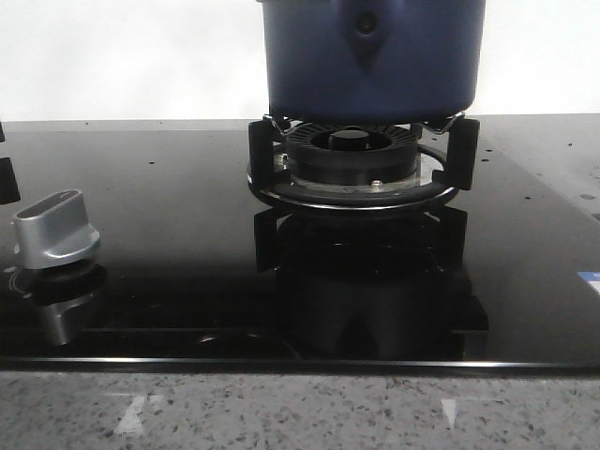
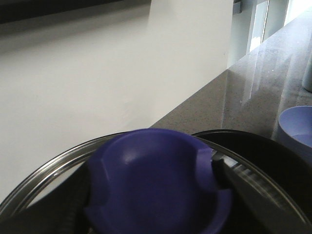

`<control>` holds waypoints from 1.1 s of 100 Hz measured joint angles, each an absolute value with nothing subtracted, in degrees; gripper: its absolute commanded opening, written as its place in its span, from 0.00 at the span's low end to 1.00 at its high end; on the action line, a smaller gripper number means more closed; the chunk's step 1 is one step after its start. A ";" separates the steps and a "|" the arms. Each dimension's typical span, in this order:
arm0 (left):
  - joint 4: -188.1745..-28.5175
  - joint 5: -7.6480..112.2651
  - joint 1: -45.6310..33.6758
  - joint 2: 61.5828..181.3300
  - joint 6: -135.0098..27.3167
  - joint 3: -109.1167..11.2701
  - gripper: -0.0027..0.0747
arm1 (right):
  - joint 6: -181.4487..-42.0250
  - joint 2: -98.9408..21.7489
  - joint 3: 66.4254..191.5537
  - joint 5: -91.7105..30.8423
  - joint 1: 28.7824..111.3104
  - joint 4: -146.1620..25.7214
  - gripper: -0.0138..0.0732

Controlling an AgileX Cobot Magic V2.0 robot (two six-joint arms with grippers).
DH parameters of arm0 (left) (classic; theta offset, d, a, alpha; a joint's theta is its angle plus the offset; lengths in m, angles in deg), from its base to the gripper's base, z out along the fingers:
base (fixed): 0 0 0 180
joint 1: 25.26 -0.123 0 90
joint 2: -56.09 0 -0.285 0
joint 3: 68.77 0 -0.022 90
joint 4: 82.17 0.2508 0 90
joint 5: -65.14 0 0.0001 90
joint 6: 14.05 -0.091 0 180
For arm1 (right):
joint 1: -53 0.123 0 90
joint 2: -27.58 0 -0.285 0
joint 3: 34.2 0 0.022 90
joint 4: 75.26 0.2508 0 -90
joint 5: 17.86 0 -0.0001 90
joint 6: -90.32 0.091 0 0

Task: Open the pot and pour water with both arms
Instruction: 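Reach the right gripper to the light blue bowl and grasp its rim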

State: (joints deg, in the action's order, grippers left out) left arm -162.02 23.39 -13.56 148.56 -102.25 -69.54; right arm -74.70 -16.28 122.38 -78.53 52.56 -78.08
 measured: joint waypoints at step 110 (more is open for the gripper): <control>-161.34 22.35 -15.01 148.56 -101.33 -69.54 0.44 | -66.77 -44.75 133.65 -78.71 39.77 -87.21 0.54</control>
State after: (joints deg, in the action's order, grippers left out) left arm -161.34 22.35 -15.01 148.56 -101.33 -69.54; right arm -66.77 -44.75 133.65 -78.71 39.77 -87.21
